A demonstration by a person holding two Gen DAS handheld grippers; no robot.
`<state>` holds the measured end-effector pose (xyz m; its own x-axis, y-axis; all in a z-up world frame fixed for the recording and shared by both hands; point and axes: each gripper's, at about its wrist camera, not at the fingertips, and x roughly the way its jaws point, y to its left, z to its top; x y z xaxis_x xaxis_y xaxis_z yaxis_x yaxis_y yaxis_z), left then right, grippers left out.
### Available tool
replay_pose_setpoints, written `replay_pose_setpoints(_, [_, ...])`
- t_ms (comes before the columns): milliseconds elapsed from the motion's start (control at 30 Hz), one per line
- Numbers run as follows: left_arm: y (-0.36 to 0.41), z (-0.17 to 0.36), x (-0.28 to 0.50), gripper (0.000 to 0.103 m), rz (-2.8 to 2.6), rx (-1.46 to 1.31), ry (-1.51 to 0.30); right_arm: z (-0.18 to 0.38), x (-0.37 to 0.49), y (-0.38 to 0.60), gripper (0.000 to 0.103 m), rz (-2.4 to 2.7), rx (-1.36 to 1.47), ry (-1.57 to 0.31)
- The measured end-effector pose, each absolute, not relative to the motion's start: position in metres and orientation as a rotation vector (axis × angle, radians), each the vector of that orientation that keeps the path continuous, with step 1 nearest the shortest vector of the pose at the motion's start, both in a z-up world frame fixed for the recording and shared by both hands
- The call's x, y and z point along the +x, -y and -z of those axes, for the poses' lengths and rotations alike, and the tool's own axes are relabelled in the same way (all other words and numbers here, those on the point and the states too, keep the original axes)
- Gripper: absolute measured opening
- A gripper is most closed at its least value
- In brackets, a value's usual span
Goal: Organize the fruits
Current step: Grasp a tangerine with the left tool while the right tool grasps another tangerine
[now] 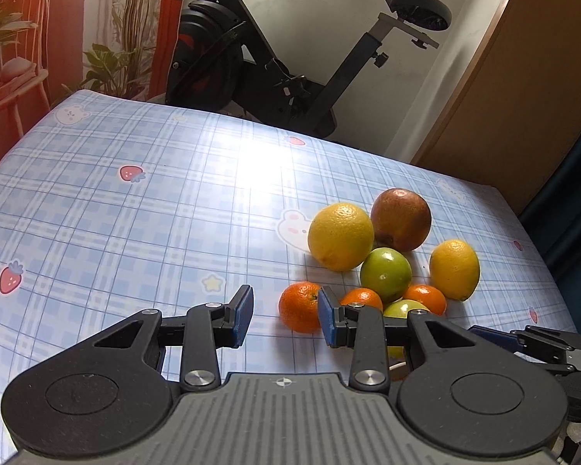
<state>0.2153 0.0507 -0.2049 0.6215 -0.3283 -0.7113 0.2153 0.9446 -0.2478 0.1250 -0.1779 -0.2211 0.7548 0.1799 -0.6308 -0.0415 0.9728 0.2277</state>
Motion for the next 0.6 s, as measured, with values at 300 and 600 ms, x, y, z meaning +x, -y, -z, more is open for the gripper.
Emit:
replay_pose_setpoints(300, [-0.038, 0.217, 0.225, 0.038, 0.320, -0.139, -0.864, 0.223, 0.114, 0.189, 0.034, -0.081, 0.200, -0.691])
replay_pose_setpoints(600, [-0.033, 0.225, 0.231, 0.040, 0.344, -0.171, -0.884, 0.224, 0.108, 0.194, 0.035, -0.078, 0.241, -0.677])
